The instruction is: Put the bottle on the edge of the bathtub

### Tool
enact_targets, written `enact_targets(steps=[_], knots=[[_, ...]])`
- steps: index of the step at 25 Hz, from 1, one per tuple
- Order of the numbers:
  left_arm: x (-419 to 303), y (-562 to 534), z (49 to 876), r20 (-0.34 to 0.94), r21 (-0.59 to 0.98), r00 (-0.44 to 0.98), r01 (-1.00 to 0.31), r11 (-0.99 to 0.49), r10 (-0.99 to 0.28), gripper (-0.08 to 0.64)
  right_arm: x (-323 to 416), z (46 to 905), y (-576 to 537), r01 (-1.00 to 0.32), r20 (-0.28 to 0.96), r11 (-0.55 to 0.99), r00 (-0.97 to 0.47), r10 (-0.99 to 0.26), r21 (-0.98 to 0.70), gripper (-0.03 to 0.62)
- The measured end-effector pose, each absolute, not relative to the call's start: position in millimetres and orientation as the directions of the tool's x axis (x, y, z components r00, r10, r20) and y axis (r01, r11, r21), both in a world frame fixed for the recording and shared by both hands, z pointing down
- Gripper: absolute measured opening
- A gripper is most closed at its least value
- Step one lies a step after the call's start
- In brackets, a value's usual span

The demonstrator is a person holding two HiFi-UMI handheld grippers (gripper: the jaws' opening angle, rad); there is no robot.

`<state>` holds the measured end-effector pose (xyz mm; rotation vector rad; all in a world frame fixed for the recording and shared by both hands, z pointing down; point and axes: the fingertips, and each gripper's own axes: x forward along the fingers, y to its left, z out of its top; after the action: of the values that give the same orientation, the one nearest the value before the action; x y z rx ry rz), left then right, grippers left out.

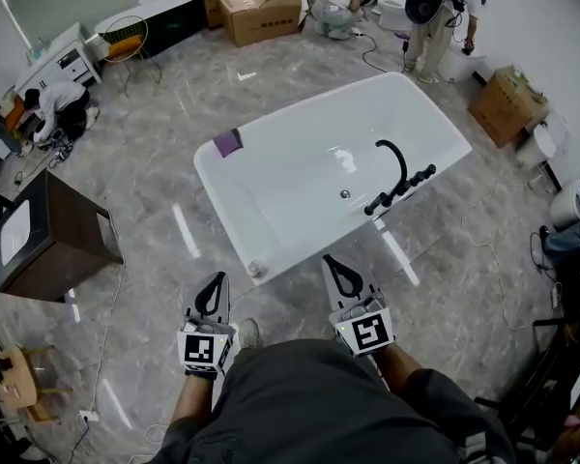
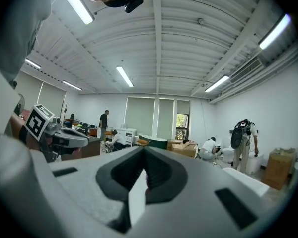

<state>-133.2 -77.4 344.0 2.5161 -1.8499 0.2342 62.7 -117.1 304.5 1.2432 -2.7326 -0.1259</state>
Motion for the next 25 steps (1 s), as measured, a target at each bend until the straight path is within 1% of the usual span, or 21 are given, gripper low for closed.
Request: enact_targets(steps=[25], knots=[[-121,-91,353,0.133,-0.073,0.323,-0.940,-0.334,-0.937,-0.002,72,304,-121,-0.764,0.088,0.627,-0.621,-0.779,0.153,0.000]])
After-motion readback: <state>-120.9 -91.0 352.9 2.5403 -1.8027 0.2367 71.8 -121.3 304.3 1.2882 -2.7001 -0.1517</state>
